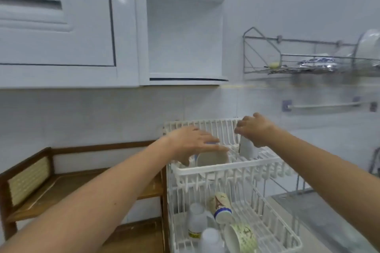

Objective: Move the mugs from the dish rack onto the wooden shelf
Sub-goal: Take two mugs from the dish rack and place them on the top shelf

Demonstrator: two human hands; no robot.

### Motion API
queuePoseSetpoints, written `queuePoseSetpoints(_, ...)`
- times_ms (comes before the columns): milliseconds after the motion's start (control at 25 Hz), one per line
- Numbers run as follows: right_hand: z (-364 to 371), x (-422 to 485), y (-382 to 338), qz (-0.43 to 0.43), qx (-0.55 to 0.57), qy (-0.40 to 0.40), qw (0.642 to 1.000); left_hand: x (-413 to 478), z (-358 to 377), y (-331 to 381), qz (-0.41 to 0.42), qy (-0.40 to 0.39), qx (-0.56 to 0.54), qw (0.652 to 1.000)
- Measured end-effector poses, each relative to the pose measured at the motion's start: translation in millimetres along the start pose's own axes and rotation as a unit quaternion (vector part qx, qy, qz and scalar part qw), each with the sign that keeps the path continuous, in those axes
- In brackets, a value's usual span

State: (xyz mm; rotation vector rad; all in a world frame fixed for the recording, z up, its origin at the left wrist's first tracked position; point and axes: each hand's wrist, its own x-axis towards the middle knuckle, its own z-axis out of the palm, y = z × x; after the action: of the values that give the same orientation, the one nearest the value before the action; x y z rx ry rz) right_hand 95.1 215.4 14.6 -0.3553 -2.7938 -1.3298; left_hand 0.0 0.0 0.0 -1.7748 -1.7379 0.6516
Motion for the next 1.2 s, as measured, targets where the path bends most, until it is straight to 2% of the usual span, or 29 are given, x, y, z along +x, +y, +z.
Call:
queuePoseSetpoints(160,15,30,-9,-0.104,-0.125,-0.073,0.984,17,25,-8,0.13,0.057,0.008,0.99)
queuePoseSetpoints(360,27,53,-4,-0.092,-0.119,-0.123,0.981,25,33,-14,0.149,0.115,-0.051,0.981)
queuePoseSetpoints(480,36,61,-5,-0.083,-0.134,-0.121,0.98,29,34,-13,0.132,0.116,-0.058,0.983)
queuePoseSetpoints(640,38,54,-3,-0.053,-0.148,-0.063,0.986,28,36,-9,0.075,0.115,-0.056,0.989)
queuePoseSetpoints(720,33,43,1,0.02,-0.068,-0.021,0.997,23,39,-5,0.012,0.13,-0.093,0.987)
queuePoseSetpoints(800,23,28,11,0.123,0.113,0.036,0.985,15,34,-1,-0.08,0.177,-0.181,0.964)
queuePoseSetpoints(880,9,8,13,0.197,0.314,0.107,0.922,9,20,-2,-0.175,0.228,-0.247,0.925)
queuePoseSetpoints(920,2,-2,8,0.221,0.405,0.147,0.875,3,12,-2,-0.216,0.255,-0.27,0.903)
queuePoseSetpoints(1000,-12,-19,-1,0.257,0.571,0.216,0.749,-15,-5,-3,-0.29,0.299,-0.296,0.86)
queuePoseSetpoints(1080,-29,-38,-6,0.241,0.702,0.248,0.623,-36,-20,1,-0.339,0.323,-0.3,0.831)
queuePoseSetpoints(1200,-48,-55,-20,0.18,0.795,0.259,0.518,-80,-29,12,-0.382,0.321,-0.295,0.815)
